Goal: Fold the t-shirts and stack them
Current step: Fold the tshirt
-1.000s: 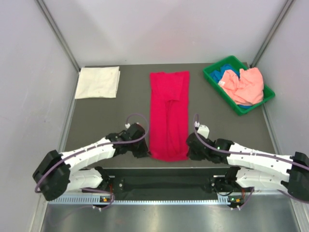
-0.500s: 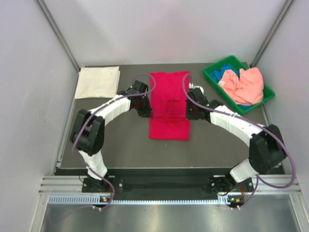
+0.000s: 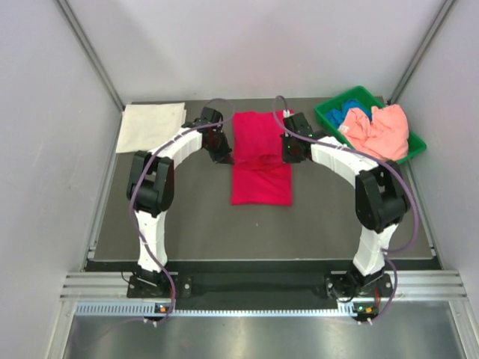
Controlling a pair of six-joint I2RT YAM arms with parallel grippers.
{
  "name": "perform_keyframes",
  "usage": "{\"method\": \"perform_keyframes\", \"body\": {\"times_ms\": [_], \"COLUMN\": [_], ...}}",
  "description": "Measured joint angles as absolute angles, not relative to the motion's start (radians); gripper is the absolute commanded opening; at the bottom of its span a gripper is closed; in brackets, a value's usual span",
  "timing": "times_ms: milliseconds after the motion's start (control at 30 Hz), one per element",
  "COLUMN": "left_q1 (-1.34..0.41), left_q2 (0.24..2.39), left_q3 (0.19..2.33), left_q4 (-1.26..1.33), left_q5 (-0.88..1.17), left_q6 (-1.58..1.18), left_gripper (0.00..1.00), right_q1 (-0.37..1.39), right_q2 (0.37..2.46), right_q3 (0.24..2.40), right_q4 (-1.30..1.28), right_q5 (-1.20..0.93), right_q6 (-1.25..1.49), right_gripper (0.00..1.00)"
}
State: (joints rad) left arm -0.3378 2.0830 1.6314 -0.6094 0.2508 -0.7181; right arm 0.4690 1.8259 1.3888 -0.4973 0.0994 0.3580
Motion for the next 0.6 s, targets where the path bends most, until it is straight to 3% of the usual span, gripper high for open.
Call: {"method": "perform_keyframes", "body": {"times_ms": [600], "left_q1": [-0.325], "left_q2": [2.2], "left_q3": [1.784], "left_q4": [-0.635], "left_q5": [0.283], "left_q6": [-0.704], "left_gripper": [0.0], "right_q1": [0.42], "right_q2": [1.968], "right_q3": [1.513], "right_q4": [-0.508], "right_q5": [0.096], "right_q6": [0.35], "right_gripper": [0.02]}}
